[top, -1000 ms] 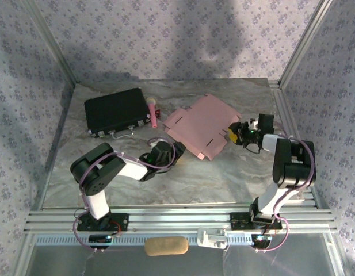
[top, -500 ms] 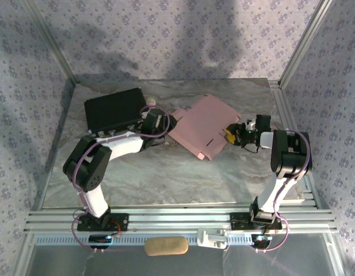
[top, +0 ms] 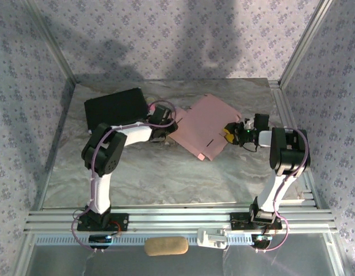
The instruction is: Fold the paper box
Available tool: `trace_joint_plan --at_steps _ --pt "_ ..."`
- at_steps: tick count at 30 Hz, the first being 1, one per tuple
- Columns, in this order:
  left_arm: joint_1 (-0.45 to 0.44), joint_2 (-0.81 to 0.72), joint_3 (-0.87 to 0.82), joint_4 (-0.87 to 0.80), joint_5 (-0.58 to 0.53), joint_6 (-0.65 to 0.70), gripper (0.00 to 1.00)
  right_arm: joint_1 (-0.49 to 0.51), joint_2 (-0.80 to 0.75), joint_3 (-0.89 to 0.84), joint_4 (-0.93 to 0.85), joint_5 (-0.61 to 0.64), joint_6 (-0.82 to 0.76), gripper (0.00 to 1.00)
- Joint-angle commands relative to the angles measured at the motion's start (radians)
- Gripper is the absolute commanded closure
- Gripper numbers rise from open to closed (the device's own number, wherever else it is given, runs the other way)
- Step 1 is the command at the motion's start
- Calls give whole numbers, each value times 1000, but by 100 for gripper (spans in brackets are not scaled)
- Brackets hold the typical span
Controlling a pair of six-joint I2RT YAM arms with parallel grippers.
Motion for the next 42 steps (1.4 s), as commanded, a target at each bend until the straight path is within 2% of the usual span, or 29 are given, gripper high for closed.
trace_joint_plan --at_steps 1,6,8,14,16,20,24,28,33,37,42 --pt "-3 19 18 -21 26 21 57 14 17 26 41 -39 -5 57" --pt "-3 19 3 -2 37 11 57 31 23 33 110 -64 33 60" --pt "-2 18 2 2 40 10 57 34 20 32 115 -58 42 65" --pt "-5 -23 -19 9 34 10 56 32 -10 17 121 -26 73 92" --pt "-9 -83 -53 29 20 1 52 29 -27 17 115 -18 92 100" --pt "-30 -260 -174 95 -2 -73 36 15 -92 2 134 -20 183 100" --pt "-49 -343 -330 265 65 -254 29 -5 -162 32 63 -38 271 100" --pt "-70 -304 -443 537 95 -445 24 -21 -205 46 48 -72 380 100" --pt "-91 -220 -446 758 63 -565 19 -28 -249 40 26 -92 453 100" --pt "-91 -161 -427 866 12 -623 17 -36 -274 18 10 -99 464 100" --pt "-90 -112 -381 904 -11 -643 18 -39 -288 -9 1 -105 463 100"
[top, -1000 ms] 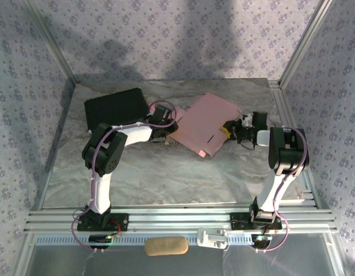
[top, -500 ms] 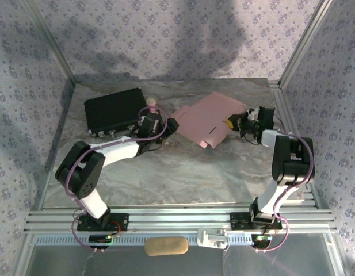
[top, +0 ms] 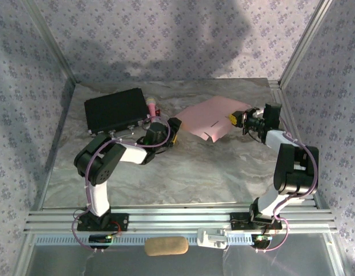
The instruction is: Fold the paper box
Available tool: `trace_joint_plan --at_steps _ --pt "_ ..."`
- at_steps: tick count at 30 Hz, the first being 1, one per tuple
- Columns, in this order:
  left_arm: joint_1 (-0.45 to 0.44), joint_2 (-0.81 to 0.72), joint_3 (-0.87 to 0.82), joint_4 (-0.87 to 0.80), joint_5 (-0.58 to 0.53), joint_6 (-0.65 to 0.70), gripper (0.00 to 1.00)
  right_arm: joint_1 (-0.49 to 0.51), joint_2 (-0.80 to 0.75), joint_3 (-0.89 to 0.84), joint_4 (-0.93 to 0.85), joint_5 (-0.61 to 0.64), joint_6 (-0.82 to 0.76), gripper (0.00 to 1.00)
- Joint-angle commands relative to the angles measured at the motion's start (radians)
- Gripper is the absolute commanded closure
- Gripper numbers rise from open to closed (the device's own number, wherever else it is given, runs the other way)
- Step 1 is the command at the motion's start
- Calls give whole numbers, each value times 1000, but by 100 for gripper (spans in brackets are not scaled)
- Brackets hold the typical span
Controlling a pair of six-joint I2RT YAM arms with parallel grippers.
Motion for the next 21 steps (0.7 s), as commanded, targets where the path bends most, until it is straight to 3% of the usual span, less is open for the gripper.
trace_joint_plan --at_steps 1,3,5,8,10,11,12,13,16,18,21 --pt "-3 27 57 106 -41 -40 18 -10 -29 -27 -31 -35 20 100" --pt "-1 46 68 122 -44 -42 23 -12 -34 -38 -31 -37 20 100" --pt "6 71 81 140 -42 -53 36 -15 -35 -44 -30 -39 20 100" --pt "12 104 84 208 -36 -76 76 -20 -35 -46 -34 -45 17 100" --pt "12 93 77 216 -47 -80 96 -21 -35 -40 -49 -45 6 100" --pt "12 78 74 200 -51 -76 100 -21 -38 -42 -54 -45 0 100" --pt "11 62 73 181 -54 -67 100 -24 -43 -39 -66 -42 -11 100" --pt "10 36 73 150 -57 -57 100 -27 -55 -35 -108 -33 -37 93" --pt "-8 -63 54 47 -117 -52 100 -37 -151 -10 -319 43 -168 63" --pt "-32 -159 50 -94 -202 -56 100 -37 -245 0 -443 119 -232 53" --pt "-93 -322 138 -500 -392 -76 100 -18 -460 -5 -605 260 -265 41"
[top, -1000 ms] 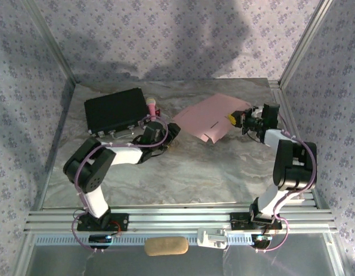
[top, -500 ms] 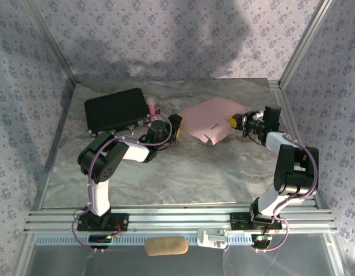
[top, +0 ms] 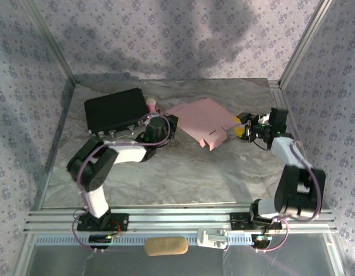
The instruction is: Fold the paper box
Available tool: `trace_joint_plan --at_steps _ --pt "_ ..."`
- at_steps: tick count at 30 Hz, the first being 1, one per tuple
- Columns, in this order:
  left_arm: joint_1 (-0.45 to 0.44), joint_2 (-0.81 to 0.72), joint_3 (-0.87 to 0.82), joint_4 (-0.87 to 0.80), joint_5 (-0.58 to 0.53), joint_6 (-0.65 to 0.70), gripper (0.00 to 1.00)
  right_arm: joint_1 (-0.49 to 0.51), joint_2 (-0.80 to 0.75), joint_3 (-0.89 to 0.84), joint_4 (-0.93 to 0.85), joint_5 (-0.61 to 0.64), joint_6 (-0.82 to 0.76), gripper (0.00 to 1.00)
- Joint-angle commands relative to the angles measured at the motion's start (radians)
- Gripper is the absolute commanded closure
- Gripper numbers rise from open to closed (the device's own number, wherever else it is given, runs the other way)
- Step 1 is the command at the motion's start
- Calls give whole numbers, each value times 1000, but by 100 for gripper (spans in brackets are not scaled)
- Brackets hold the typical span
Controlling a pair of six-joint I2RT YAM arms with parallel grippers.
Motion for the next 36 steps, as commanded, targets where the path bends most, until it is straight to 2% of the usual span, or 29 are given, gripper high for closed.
trace_joint_plan --at_steps 1,2,4,6,9,11,12,14,17,19,23,28,36 --pt "-73 -187 148 -537 -281 -29 100 28 -252 23 -267 193 -82 36" --pt "-95 -209 232 -736 -335 -87 100 46 -325 17 -305 242 -63 34" --pt "-129 -215 354 -965 -432 -137 100 115 -483 -11 -345 361 16 33" --pt "-160 -213 394 -1021 -492 -173 100 242 -637 -63 -324 515 150 33" --pt "-181 -206 391 -972 -512 -191 100 521 -793 -175 -181 797 349 34" --pt "-198 -200 396 -973 -528 -204 100 701 -807 -211 -118 965 442 34" --pt "-207 -201 397 -970 -535 -204 100 759 -796 -224 -68 1019 455 34" --pt "-221 -206 396 -966 -557 -204 100 878 -733 -226 39 1088 475 34" --pt "-235 -217 382 -935 -572 -187 100 1002 -599 -194 140 1152 505 35" --pt "-234 -225 369 -912 -564 -181 100 1059 -528 -175 161 1193 534 36" --pt "-238 -243 359 -903 -547 -152 100 1070 -435 -186 296 1204 566 37" --pt "-240 -275 314 -862 -538 -143 100 1068 -398 -125 262 1239 547 41" --pt "-243 -289 294 -829 -526 -123 100 1075 -316 -105 256 1225 624 61"
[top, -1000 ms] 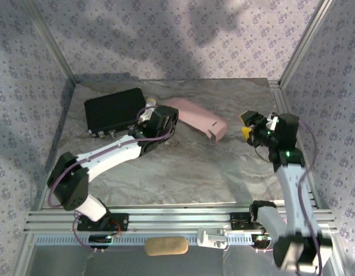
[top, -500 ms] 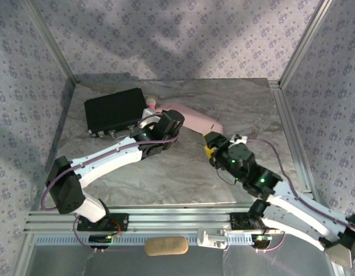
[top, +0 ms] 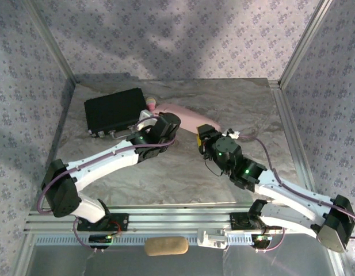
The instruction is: Fold the paper box
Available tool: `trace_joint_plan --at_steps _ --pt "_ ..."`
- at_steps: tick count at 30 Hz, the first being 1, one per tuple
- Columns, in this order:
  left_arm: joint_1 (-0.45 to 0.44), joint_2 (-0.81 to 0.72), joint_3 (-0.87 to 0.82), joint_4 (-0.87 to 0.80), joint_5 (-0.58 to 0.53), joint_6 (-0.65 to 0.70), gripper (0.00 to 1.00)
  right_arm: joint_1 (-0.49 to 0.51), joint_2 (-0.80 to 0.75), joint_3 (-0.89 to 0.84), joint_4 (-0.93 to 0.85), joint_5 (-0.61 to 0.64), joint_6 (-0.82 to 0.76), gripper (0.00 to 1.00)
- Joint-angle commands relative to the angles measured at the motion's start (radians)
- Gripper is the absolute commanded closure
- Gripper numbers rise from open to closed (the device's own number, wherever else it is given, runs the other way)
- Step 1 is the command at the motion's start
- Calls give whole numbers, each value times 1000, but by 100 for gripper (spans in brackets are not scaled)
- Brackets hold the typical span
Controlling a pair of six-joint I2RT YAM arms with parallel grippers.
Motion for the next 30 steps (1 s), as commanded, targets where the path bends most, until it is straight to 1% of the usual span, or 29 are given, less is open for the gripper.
trace_joint_plan --at_steps 1,3,6,7,9,10,11,12,13,14,15,16,18,20,21,23,24,26,28,30 --pt "-11 -34 -11 17 -21 21 100 8 15 37 -5 39 45 63" --pt "-11 -36 -12 21 -17 27 100 9 14 36 -11 50 49 68" --pt "-11 -37 -21 37 -6 36 100 3 12 42 -40 63 59 78" --pt "-11 -37 -27 53 4 44 100 -1 14 43 -45 62 61 84" --pt "-11 -41 -39 85 23 67 100 -10 14 42 -49 60 66 100" --pt "-11 -45 -43 103 35 93 93 -18 11 46 -62 56 66 100" --pt "-11 -54 -47 121 49 135 78 -26 5 57 -84 45 62 100" --pt "-11 -65 -48 129 60 188 61 -39 -4 68 -109 33 53 100" --pt "-11 -86 -44 118 70 261 39 -56 -19 86 -134 17 37 100" --pt "-11 -111 -35 86 78 351 20 -74 -37 106 -174 0 24 100" --pt "-11 -135 -22 55 82 444 10 -92 -54 128 -211 -17 13 100" --pt "-11 -160 -11 28 87 564 4 -118 -70 158 -271 -46 8 100" --pt "-8 -206 -12 -9 89 774 2 -169 -92 213 -359 -105 2 100" --pt "0 -248 -51 3 108 1012 4 -243 -92 275 -436 -198 1 100" --pt "10 -263 -68 -3 117 1088 4 -275 -87 305 -469 -240 -6 100" --pt "42 -288 -120 22 167 1239 10 -334 -71 373 -541 -318 -20 100" --pt "62 -295 -152 52 189 1319 12 -364 -61 401 -561 -357 -30 100" --pt "100 -303 -227 164 246 1463 15 -409 -43 449 -591 -420 -42 100" --pt "119 -308 -310 326 304 1611 15 -436 -27 480 -608 -469 -56 100" --pt "148 -305 -376 475 381 1692 14 -453 -14 495 -624 -498 -66 100"
